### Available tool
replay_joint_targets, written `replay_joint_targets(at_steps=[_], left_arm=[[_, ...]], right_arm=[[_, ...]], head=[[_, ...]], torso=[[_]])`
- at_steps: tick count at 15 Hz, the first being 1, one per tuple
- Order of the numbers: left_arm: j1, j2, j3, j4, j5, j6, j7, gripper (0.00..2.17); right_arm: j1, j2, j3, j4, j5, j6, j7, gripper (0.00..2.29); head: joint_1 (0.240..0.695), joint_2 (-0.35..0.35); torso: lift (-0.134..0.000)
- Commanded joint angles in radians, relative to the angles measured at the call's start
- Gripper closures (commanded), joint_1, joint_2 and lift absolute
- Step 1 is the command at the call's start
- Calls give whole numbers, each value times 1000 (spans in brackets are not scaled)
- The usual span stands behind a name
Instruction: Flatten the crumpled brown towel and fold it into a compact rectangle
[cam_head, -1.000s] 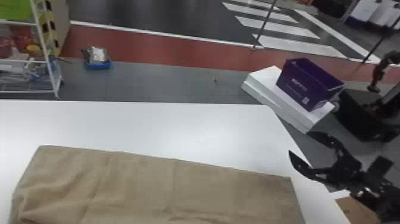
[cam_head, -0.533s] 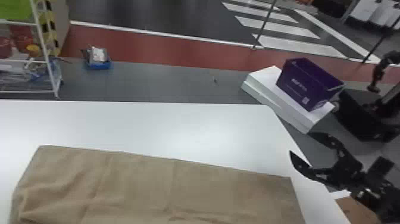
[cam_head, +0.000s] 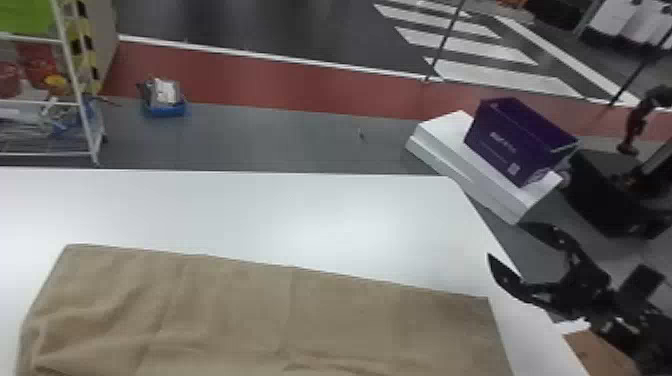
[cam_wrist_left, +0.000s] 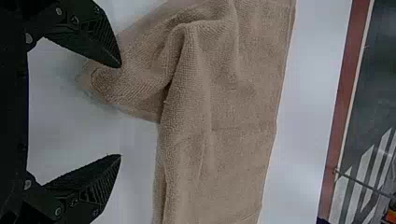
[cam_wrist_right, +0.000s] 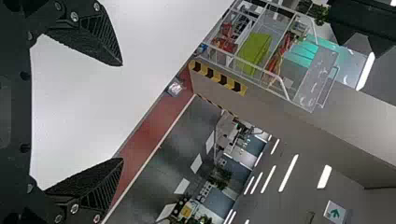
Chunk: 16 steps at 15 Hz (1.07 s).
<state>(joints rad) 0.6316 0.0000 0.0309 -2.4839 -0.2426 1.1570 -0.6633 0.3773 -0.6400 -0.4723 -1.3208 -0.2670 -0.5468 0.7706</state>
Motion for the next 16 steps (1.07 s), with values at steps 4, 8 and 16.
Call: replay_joint_targets(at_steps=[4, 8, 16], left_arm=[[-6, -3, 1, 20, -10, -23, 2, 404], [-17, -3, 3, 48, -30, -75, 8, 944], [-55, -3, 179, -55, -20, -105, -82, 1089]], right_arm=[[0, 0, 1, 0, -3, -3, 1, 174], [0, 2, 0, 2, -9, -9, 1, 174], [2, 5, 3, 2, -5, -18, 12, 174]], head=[[695, -350], [695, -350], [695, -350]], torso=[[-124], [-124], [-124]])
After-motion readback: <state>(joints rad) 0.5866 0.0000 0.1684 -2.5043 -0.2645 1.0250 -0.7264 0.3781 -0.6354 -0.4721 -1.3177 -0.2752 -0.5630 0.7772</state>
